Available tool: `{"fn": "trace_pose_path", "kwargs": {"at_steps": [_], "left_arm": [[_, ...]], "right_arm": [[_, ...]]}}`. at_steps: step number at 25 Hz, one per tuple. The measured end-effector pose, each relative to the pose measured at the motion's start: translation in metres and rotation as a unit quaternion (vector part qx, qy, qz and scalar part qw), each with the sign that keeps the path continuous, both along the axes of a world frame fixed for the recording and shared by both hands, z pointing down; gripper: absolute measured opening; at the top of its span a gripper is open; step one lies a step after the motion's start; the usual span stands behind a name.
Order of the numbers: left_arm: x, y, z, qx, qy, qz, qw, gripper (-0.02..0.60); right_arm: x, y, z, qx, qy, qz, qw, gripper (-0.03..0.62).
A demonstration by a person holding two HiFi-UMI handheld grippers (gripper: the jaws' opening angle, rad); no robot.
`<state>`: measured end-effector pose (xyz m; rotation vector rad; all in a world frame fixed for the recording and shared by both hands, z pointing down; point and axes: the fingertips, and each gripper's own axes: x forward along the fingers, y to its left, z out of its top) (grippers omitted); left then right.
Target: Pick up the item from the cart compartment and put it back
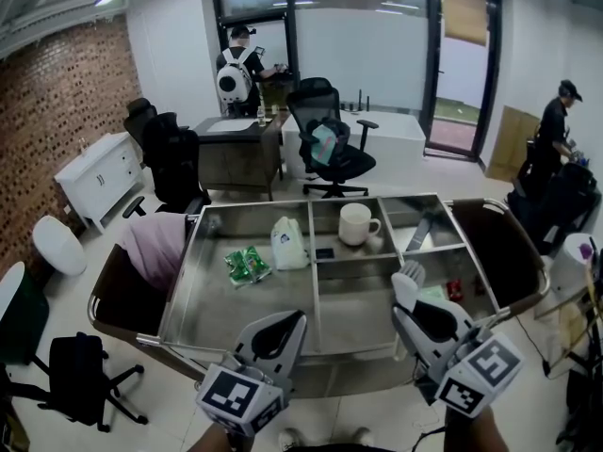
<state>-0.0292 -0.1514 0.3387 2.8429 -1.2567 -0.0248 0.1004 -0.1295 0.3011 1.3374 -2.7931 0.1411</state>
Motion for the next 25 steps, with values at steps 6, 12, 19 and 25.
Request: {"fn": "trace_pose_path", "kwargs": {"at_steps": [6,12,19,25], "left_arm": [[-0.001,0.002,-0.001,0.001,-0.002,-0.004,1.0,0.0],[-0.003,0.002,-0.001,0.001,-0.003,-0.007,1.0,0.0],[-0.008,0.0,0.002,0.001,-0.003,-0.012,0.9999,0.0],[-0.01,-0.003,0.001,0.003,-0.005,-0.014,0.9999,0.0]], "right_arm": [[0.0,0.001,-0.001,0.0,-0.002,-0.001,1.0,0.083],[-0.001,0.0,-0.001,0.001,-0.003,-0.002,1.0,0.083],[-0.002,-0.003,-0.006,0.005,0.0,-0.003,1.0,0.083],[-0.002,-0.012,-0.02,0.022,0.025,-0.002,0.999,0.083]]}}
